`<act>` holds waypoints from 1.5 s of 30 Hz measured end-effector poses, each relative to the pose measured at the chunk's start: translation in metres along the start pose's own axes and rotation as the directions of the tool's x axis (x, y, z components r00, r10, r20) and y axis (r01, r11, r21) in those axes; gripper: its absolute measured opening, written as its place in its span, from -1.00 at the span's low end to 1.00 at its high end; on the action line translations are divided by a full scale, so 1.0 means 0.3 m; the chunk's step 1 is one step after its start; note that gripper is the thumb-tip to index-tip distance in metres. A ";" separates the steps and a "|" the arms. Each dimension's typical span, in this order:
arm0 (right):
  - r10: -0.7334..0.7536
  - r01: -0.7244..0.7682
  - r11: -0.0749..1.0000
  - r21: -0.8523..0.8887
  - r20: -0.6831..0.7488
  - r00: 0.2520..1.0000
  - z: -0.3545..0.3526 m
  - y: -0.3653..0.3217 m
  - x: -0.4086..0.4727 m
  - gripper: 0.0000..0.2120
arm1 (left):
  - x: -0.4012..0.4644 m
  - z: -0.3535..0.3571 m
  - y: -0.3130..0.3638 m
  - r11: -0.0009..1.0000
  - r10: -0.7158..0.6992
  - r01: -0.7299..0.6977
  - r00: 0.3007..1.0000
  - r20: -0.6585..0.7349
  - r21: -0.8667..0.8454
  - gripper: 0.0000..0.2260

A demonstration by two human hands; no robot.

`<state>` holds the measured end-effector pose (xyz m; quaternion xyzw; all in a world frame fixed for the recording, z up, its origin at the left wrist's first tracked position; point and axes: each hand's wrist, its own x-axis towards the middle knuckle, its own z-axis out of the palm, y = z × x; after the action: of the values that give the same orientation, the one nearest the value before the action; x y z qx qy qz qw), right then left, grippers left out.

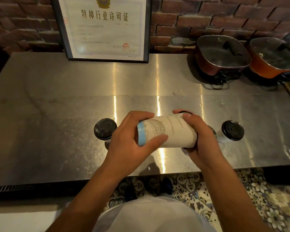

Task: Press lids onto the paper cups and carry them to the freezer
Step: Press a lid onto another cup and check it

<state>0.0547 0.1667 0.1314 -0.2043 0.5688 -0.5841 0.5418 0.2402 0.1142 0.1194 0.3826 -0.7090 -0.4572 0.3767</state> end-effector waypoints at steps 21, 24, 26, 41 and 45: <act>0.098 -0.096 0.995 -0.040 0.059 0.993 -0.037 0.027 0.037 -0.73 | -0.079 0.069 -0.072 0.974 0.186 -0.174 0.980 -0.073 0.147 -0.72; 0.144 -0.142 0.989 -0.043 0.047 0.988 -0.027 0.049 0.036 -0.68 | -0.073 0.065 -0.071 0.973 0.165 -0.139 0.977 -0.132 0.185 -0.79; -0.145 0.144 0.966 -0.214 0.012 0.989 -0.014 0.076 0.009 -0.65 | -0.048 0.062 -0.046 0.989 -0.141 0.128 0.968 -0.209 -0.077 -0.87; 0.108 -0.098 0.990 0.098 -0.097 0.989 -0.006 0.075 -0.001 -0.84 | -0.053 0.024 -0.105 0.924 0.221 -0.244 0.969 0.110 0.294 -0.62; -0.309 0.313 0.922 -0.230 0.051 0.950 -0.014 0.092 -0.031 -0.64 | -0.052 0.009 -0.098 0.994 -0.107 0.107 0.994 0.015 0.022 -0.77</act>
<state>0.0650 0.1831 0.1094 -0.3585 0.5908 -0.5897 0.4180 0.2502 0.1205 0.0881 0.4202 -0.6952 -0.4724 0.3419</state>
